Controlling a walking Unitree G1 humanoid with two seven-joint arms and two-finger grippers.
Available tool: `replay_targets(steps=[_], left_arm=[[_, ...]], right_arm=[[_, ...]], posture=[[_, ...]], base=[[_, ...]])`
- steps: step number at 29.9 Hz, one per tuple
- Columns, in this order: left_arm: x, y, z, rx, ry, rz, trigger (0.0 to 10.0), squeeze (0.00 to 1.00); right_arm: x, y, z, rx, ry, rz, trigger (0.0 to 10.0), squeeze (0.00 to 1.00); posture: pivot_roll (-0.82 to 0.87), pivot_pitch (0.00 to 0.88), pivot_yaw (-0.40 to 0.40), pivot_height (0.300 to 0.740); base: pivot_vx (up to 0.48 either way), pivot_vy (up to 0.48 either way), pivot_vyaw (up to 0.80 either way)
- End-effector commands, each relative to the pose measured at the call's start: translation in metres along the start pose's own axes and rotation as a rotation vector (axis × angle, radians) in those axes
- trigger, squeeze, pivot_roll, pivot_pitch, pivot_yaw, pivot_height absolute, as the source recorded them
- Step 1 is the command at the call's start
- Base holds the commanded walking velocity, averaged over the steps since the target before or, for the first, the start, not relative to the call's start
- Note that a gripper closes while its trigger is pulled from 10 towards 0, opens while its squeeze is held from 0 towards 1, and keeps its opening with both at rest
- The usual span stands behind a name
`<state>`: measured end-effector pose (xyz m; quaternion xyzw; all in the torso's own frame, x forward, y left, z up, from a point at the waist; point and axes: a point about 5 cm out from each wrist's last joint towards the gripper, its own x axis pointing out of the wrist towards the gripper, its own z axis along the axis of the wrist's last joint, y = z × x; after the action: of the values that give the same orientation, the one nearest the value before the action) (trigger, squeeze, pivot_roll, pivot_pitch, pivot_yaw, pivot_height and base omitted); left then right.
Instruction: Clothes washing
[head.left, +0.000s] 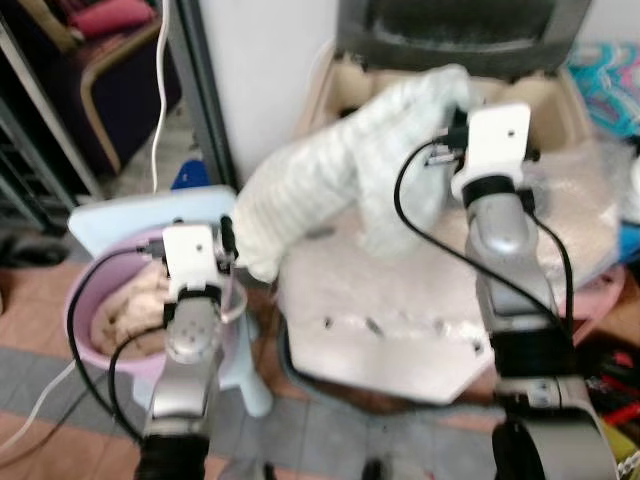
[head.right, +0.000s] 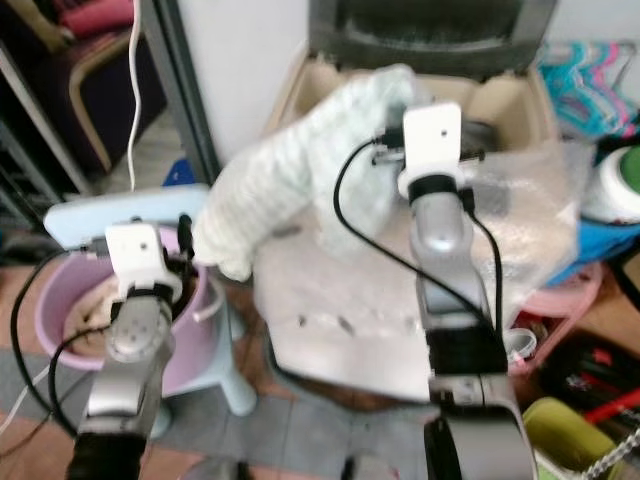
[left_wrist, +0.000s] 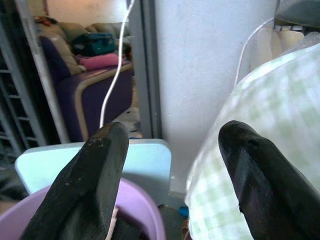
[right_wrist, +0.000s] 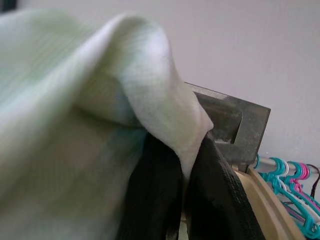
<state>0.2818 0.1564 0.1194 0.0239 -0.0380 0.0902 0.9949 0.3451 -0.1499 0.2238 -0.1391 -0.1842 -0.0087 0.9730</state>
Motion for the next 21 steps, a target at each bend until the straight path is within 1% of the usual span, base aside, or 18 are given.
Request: replay_targets(steps=[1,4,8,9,10,13,14,15,16,17,20,21], left_arm=[[-0.001,0.006,-0.001,-0.004,-0.002,0.015,10.0,0.00],[-0.001,0.005,0.000,-0.019,-0.008,0.003,10.0,0.00],[0.001,0.002,0.002,-0.028,-0.022,-0.010,10.0,0.00],[0.002,0.002,0.003,-0.031,-0.024,-0.014,10.0,0.00],[0.002,0.001,0.003,-0.034,-0.024,-0.016,10.0,0.00],[0.002,0.000,0.002,-0.035,-0.024,-0.019,10.0,0.00],[0.003,0.000,0.002,-0.037,-0.024,-0.022,10.0,0.00],[0.003,-0.001,0.002,-0.038,-0.024,-0.023,10.0,0.00],[0.003,-0.001,0.003,-0.040,-0.025,-0.025,10.0,0.00],[0.003,-0.002,0.003,-0.042,-0.027,-0.027,10.0,0.00],[0.002,-0.002,0.003,-0.046,-0.028,-0.025,10.0,0.00],[0.002,-0.002,0.003,-0.047,-0.028,-0.024,10.0,0.00]], right_arm=[[0.003,0.003,0.008,0.007,-0.034,0.011,10.0,0.00],[0.003,0.003,0.008,0.002,-0.036,0.015,10.0,0.00],[0.009,-0.001,0.010,-0.020,-0.052,0.021,10.0,0.00],[0.019,-0.002,0.014,-0.018,-0.062,0.026,10.0,0.00],[0.025,-0.003,0.017,-0.014,-0.068,0.030,10.0,0.00],[0.034,-0.001,0.022,-0.015,-0.083,0.044,10.0,0.00],[0.043,-0.001,0.028,-0.009,-0.098,0.042,10.0,0.00],[0.046,-0.001,0.031,-0.006,-0.103,0.041,10.0,0.00],[0.054,0.000,0.037,0.000,-0.112,0.048,10.0,0.00],[0.065,0.002,0.048,0.010,-0.131,0.061,10.0,0.00],[0.080,0.010,0.062,0.027,-0.143,0.127,10.0,0.00],[0.083,0.012,0.064,0.030,-0.146,0.143,10.0,0.00]], posture=[[0.03,0.000,0.017,0.740],[0.03,0.000,0.019,0.740],[0.02,0.000,0.022,0.740],[0.01,0.000,0.028,0.740],[0.01,0.000,0.028,0.740],[0.01,0.000,0.028,0.740],[0.01,0.000,0.033,0.740],[0.01,0.000,0.033,0.740],[0.01,0.000,0.030,0.740],[0.02,0.000,0.028,0.740],[0.03,0.000,0.019,0.740],[0.03,0.000,0.019,0.740]], base=[[0.000,0.000,0.00],[0.000,0.000,0.00],[0.063,0.000,0.00],[0.315,0.000,0.00],[0.315,0.000,0.00],[0.317,0.000,0.00],[0.326,0.000,0.00],[0.326,0.000,0.00],[0.326,0.000,0.00],[0.322,0.000,0.00],[0.365,0.000,0.00],[0.450,0.000,0.00]])
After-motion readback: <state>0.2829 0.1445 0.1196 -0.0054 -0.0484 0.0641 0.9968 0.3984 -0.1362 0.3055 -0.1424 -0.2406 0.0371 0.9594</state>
